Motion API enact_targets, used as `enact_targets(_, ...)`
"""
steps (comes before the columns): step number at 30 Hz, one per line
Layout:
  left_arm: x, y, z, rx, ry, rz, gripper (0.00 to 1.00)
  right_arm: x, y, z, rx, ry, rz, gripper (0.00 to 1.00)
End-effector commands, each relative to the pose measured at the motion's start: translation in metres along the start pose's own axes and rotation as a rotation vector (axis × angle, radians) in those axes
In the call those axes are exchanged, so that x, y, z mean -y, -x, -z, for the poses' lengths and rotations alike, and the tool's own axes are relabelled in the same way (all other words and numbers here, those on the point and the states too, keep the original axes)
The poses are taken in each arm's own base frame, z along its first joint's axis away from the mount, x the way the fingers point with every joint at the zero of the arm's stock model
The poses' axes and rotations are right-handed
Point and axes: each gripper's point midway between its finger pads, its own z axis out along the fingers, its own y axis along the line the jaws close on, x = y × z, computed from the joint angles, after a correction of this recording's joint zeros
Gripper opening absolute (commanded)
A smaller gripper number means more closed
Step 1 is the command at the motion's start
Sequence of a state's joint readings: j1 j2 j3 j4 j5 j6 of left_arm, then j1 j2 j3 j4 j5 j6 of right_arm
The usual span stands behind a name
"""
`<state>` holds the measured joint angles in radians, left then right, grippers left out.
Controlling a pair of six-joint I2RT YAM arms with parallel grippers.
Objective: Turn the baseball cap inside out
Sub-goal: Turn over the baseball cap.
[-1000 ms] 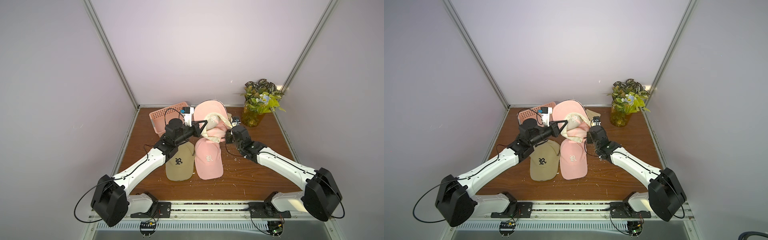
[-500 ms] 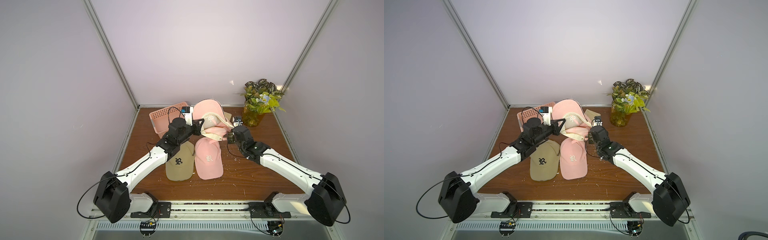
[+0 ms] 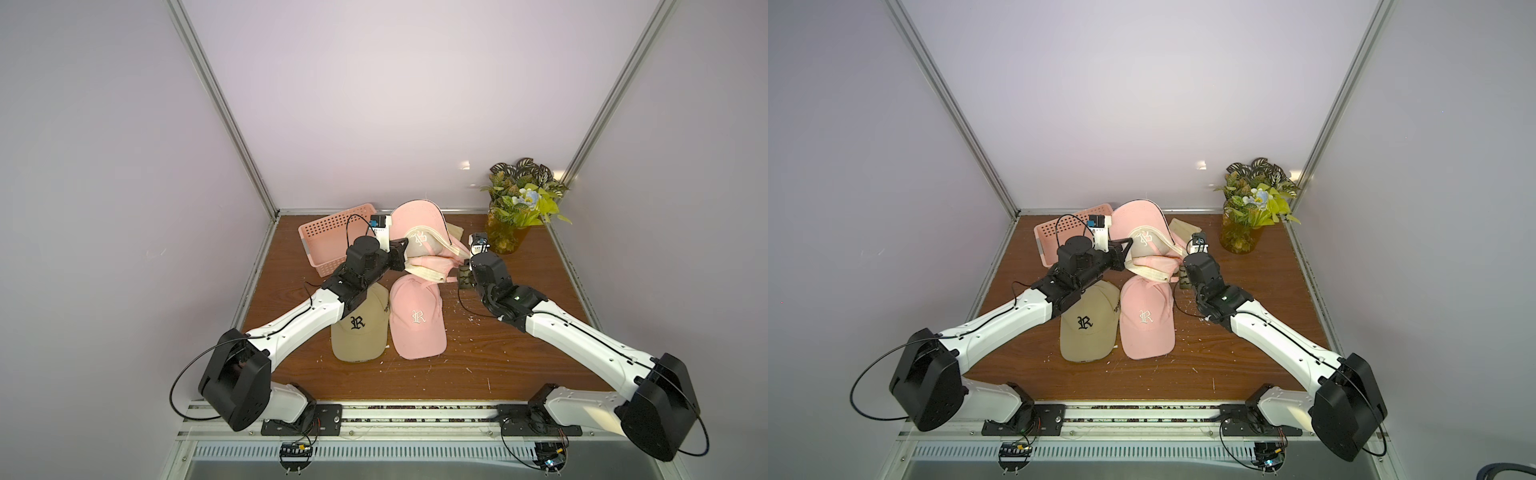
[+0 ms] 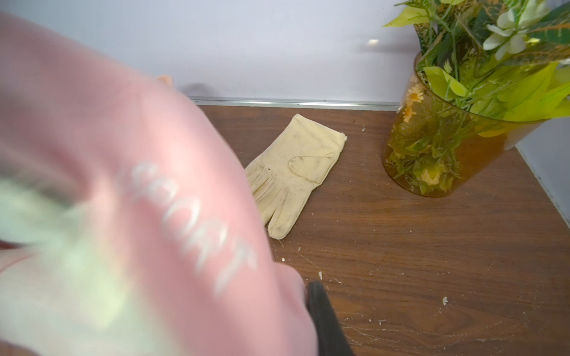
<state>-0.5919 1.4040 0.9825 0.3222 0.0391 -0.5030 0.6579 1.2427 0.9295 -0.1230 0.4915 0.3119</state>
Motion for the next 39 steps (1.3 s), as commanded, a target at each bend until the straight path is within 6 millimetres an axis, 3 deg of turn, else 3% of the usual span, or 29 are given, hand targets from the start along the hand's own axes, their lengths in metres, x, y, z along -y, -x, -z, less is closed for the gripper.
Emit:
enact_targets(1,0.006,0.025,0.007,0.088,-0.033,0.079,0.00,0.004,0.019,0.015,0.085,0.038,0.002,0.31)
enact_targets(3,0.015,0.024,0.010,0.084,-0.077,0.140,0.00,-0.002,0.029,0.026,0.161,0.101,0.024,0.44)
enact_targets(5,0.021,0.025,0.013,0.081,-0.105,0.202,0.00,-0.006,0.039,0.038,0.249,0.152,0.054,0.49)
enact_targets(12,0.018,0.028,0.002,0.009,-0.019,0.328,0.00,-0.037,0.050,0.080,0.484,0.362,0.334,0.54)
enact_targets(18,0.011,0.025,-0.002,-0.012,0.060,0.415,0.00,-0.076,0.040,0.103,0.567,0.528,0.534,0.55)
enact_targets(23,0.020,0.029,-0.005,-0.019,0.050,0.443,0.00,-0.099,0.040,0.102,0.614,0.482,0.636,0.56)
enact_targets(29,0.029,0.034,-0.005,-0.019,0.014,0.468,0.00,-0.121,0.037,0.084,0.597,0.400,0.766,0.57)
enact_targets(39,0.037,0.027,-0.004,-0.046,-0.029,0.513,0.00,-0.118,0.054,0.053,0.620,0.206,0.739,0.53)
